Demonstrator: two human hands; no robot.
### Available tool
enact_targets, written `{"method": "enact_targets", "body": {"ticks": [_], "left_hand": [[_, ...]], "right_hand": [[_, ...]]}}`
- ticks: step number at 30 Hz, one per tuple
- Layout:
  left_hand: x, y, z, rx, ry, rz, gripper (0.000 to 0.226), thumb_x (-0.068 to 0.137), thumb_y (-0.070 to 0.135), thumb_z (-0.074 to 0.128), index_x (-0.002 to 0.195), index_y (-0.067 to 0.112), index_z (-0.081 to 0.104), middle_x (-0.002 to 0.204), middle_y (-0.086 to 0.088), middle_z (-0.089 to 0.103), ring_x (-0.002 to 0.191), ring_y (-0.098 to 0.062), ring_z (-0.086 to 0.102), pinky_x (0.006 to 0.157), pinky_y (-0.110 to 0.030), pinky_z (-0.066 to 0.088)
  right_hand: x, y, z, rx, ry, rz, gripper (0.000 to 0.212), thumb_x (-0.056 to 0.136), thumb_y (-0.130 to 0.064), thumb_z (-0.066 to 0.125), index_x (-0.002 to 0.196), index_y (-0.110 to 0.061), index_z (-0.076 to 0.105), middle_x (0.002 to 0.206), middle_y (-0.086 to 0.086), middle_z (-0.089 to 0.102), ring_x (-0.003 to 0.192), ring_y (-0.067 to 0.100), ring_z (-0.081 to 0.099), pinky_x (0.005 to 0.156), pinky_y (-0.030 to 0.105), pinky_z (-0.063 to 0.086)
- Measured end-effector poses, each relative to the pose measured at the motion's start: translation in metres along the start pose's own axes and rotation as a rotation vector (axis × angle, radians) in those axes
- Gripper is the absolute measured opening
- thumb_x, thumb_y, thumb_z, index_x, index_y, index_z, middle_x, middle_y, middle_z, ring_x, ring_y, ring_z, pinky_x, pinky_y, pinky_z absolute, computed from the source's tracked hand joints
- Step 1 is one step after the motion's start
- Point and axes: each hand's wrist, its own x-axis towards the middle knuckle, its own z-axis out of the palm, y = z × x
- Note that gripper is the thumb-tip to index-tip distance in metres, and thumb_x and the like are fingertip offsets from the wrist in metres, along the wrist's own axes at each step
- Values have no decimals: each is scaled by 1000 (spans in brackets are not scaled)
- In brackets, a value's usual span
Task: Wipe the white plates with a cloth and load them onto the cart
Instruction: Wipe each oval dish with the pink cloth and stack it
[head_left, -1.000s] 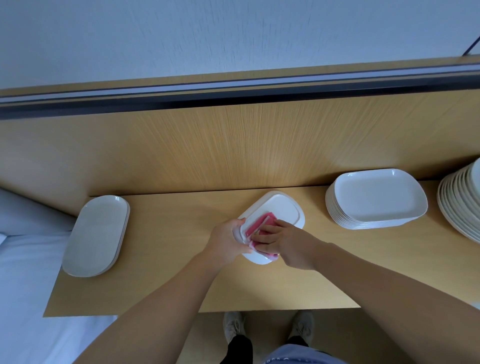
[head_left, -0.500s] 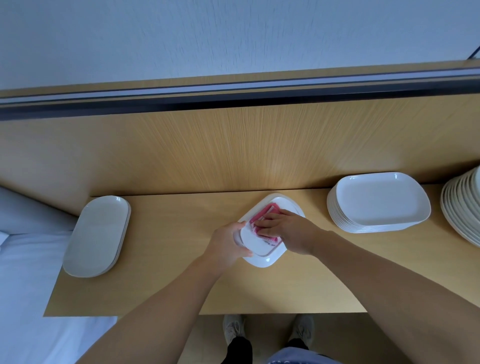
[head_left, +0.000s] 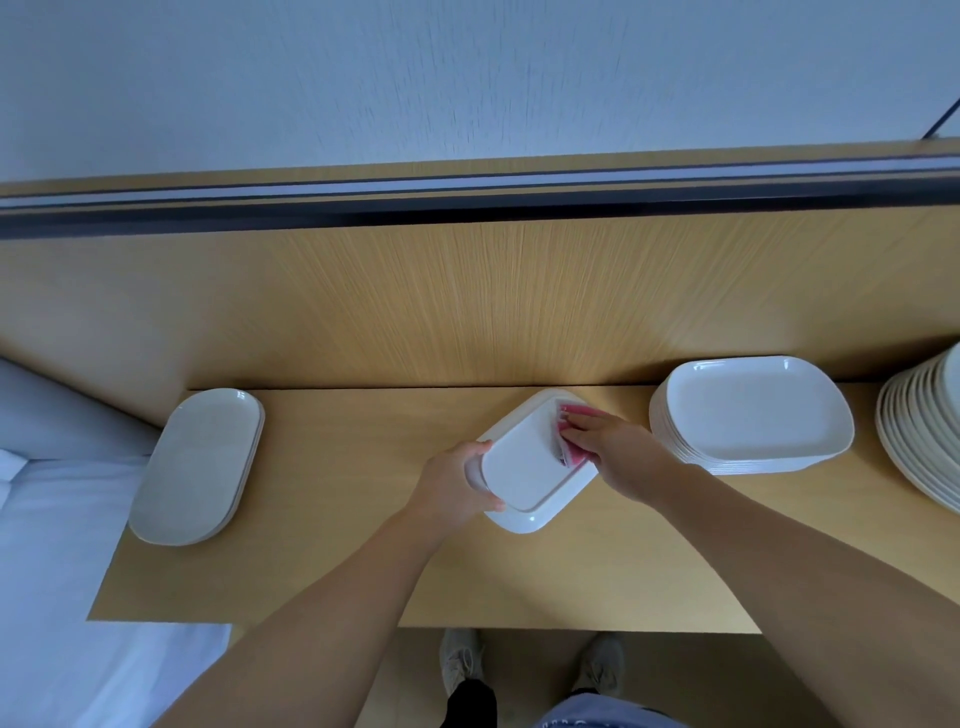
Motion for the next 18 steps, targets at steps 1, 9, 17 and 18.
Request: {"method": "enact_targets", "body": {"ticks": [1, 9, 17, 18], "left_hand": [[-2, 1, 0, -7, -11, 1, 82, 58, 15, 85, 132, 27, 54, 121, 7, 59, 110, -13, 58, 94, -32, 52], [-35, 16, -7, -325, 3, -95, 60, 69, 12, 80, 121, 22, 51, 115, -5, 63, 108, -23, 60, 91, -40, 53], [-100, 44, -29, -259, 304, 20, 23, 85, 16, 68, 105, 25, 70, 93, 6, 70, 90, -15, 66, 83, -35, 57], [-109, 43, -35, -212, 364, 17, 24, 85, 18, 68, 107, 26, 70, 93, 7, 70, 89, -13, 65, 82, -34, 56]], "right_hand": [[-4, -1, -2, -8, 3, -7, 51, 94, -4, 49, 141, -24, 49, 154, -5, 35, 144, 17, 29, 110, 30, 35], [-25, -5, -37, 23, 90, -114, 26, 99, -20, 37, 108, -23, 61, 92, -6, 61, 83, 18, 56, 70, 37, 50], [-17, -48, -85, 131, 361, -404, 51, 81, 7, 59, 126, -16, 64, 111, -1, 70, 92, 25, 66, 68, 37, 56], [-14, -56, -89, 138, 363, -436, 52, 81, 8, 59, 127, -17, 63, 111, -2, 69, 92, 25, 65, 69, 35, 55]]}}
